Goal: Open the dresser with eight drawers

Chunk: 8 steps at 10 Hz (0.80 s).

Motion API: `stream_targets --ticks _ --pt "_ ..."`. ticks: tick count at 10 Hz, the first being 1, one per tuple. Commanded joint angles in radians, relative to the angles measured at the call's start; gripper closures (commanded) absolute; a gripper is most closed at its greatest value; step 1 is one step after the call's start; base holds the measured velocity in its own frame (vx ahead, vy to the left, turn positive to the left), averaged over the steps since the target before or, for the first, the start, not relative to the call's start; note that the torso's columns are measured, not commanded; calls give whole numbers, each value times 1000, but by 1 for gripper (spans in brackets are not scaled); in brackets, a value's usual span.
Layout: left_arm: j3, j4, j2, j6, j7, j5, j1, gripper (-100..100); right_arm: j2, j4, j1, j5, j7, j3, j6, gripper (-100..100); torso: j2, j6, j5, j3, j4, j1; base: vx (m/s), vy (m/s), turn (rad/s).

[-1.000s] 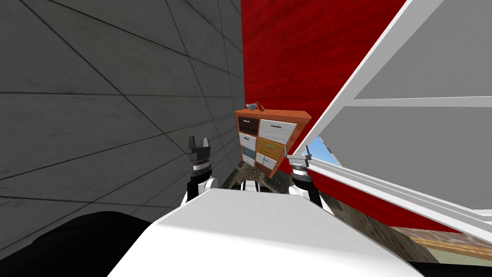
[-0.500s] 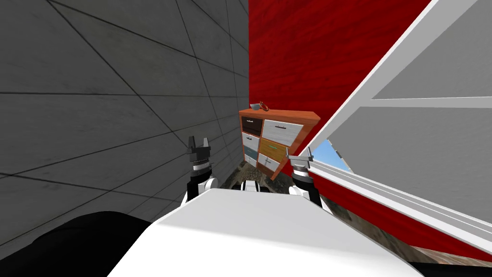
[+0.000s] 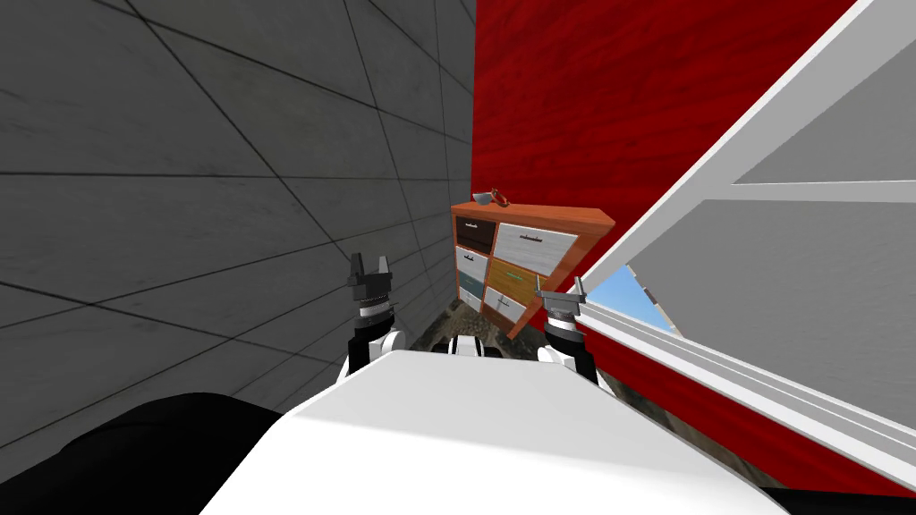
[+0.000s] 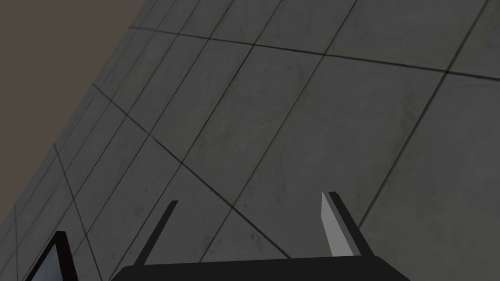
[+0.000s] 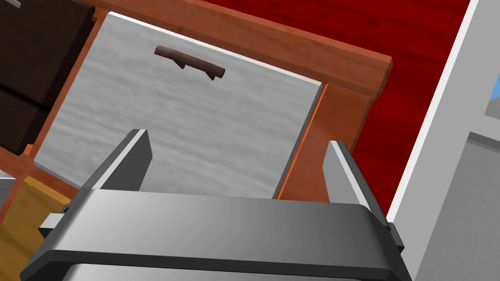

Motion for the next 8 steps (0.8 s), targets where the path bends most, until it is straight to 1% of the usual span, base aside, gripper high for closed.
stream_targets --ticks 1,2,3,4,5,6,7,8 --pt "0 0 0 0 0 0 0 0 -2 32 -9 -35 -75 -2 -30 -100 0 0 0 0 0 0 7 -4 163" --pt "0 0 0 0 0 0 0 0 -2 32 -9 -35 -101 -2 -30 -100 0 -1 0 0 0 0 8 -7 125" --pt "0 0 0 0 0 0 0 0 -2 32 -9 -35 -112 -2 -30 -100 0 0 0 0 0 0 0 0 0" --pt "0 0 0 0 0 0 0 0 -2 59 -16 -66 -150 -3 -53 -100 0 0 0 0 0 0 6 -4 193" --pt "0 0 0 0 0 0 0 0 -2 59 -16 -66 -177 -3 -53 -100 0 -1 0 0 0 0 8 -9 105" --pt "0 0 0 0 0 0 0 0 -1 87 -25 -98 -207 -4 -74 -100 0 0 0 0 0 0 10 -12 168" --pt "0 0 0 0 0 0 0 0 -1 87 -25 -98 -236 -4 -74 -100 0 0 0 0 0 0 9 -12 92" --pt "0 0 0 0 0 0 0 0 -1 87 -25 -98 -252 -4 -74 -100 0 0 0 0 0 0 5 -5 -16"
